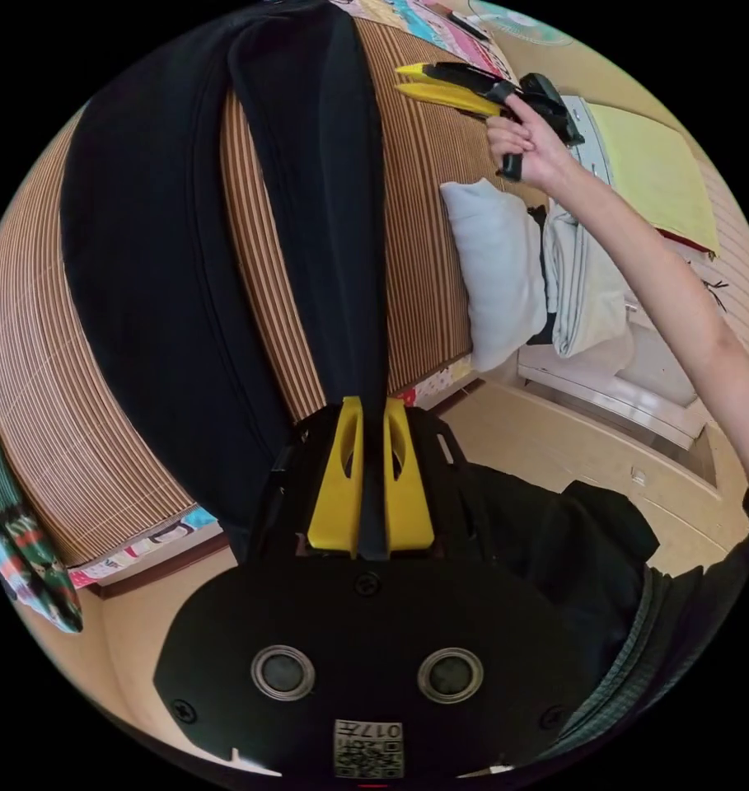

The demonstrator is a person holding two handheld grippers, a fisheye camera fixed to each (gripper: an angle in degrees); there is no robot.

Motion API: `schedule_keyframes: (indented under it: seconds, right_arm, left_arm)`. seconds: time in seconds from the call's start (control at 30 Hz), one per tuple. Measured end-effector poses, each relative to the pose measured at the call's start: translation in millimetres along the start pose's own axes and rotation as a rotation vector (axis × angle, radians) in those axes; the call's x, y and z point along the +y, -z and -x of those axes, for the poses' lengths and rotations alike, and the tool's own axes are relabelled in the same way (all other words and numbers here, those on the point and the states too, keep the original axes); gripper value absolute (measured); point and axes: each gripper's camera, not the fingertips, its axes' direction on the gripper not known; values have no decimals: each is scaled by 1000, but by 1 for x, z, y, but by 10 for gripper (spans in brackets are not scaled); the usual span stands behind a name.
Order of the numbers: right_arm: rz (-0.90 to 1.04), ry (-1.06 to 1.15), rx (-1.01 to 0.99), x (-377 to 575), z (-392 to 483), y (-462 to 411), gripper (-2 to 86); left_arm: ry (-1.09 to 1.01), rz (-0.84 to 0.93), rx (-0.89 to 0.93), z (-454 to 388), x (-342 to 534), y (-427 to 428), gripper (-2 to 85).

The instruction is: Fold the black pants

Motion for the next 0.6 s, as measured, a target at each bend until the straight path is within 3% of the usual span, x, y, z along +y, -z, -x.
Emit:
schedule_keyframes:
  seconds: [0.2,0.27,0.47,0.6]
  right_arm:
    - [-361,-178,-171,-103,-29,-25,136]
    - [-398,-173,-179,-130,-24,-34,138]
    - [-382,-98,141,-213,14,-58,97]
    - [-302,42,473,-237,62,-96,48]
  left_arm:
    - [36,11,97,46,7,-17,38]
    - [17,-5,69,57,12,-19,37]
    - [63,-74,161,95,27,-22,33]
    - [7,-97,85,96,32,-21,30]
